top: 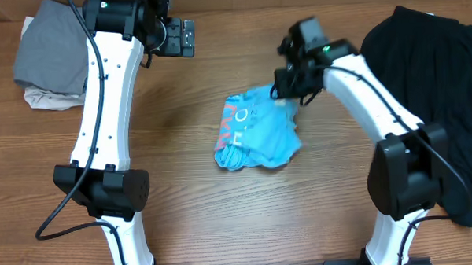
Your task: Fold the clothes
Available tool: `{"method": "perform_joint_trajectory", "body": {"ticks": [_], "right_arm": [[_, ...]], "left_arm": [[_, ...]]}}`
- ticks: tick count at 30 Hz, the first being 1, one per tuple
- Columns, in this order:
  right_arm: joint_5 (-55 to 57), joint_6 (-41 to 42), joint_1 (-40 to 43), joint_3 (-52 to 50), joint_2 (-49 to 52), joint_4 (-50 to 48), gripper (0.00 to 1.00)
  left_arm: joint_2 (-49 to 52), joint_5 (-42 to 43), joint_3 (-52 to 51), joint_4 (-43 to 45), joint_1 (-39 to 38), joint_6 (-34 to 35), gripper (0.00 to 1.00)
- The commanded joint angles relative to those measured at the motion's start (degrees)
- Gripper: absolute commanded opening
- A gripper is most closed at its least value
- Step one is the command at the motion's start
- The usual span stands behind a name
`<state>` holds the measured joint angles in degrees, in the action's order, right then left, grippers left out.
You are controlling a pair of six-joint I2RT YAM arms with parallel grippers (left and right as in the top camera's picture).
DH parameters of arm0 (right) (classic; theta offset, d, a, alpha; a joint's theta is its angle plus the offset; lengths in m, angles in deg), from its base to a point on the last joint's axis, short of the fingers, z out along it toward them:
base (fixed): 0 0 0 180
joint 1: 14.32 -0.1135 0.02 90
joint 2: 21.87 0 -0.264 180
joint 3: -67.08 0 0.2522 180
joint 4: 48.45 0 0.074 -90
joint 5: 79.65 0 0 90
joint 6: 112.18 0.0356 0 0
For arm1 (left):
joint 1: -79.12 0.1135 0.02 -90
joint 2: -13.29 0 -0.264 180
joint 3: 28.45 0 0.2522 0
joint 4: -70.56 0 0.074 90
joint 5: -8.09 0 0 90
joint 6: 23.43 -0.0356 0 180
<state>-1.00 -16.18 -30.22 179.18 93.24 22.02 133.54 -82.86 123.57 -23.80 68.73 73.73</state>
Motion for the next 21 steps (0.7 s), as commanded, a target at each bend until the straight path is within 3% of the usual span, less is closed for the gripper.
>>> {"method": "perform_joint_trajectory", "body": {"ticks": [1, 6, 7, 8, 10, 17, 21], "right_arm": [[0.8, 1.6, 2.8, 3.1, -3.0, 1.9, 0.04], [0.8, 3.3, 5.0, -0.7, -2.8, 6.6, 0.04], [0.8, 3.3, 5.0, -1.7, -2.8, 7.4, 0.10], [0.8, 3.5, 5.0, -2.4, -2.8, 8.0, 0.29], [0.8, 3.9, 5.0, -4.1, -2.8, 10.2, 0.57], [0.8, 6.1, 5.0, -1.5, -7.0, 14.2, 0.52], [1.9, 7.8, 6.8, 1.8, -12.3, 14.6, 0.59]], "left_arm": [[0.5, -0.6, -0.2, 0.0, 0.3, 0.1, 1.00], [0.5, -0.6, -0.2, -0.1, 0.3, 0.1, 1.00], [0.5, -0.6, -0.2, -0.1, 0.3, 0.1, 1.00], [0.5, -0.6, -0.3, -0.2, 0.3, 0.1, 1.00], [0.5, -0.6, -0.2, -0.2, 0.3, 0.1, 1.00], [0.5, -0.7, -0.2, -0.7, 0.3, 0.0, 1.00], [0.7, 6.3, -0.3, -1.5, -0.2, -5.0, 1.00]]}}
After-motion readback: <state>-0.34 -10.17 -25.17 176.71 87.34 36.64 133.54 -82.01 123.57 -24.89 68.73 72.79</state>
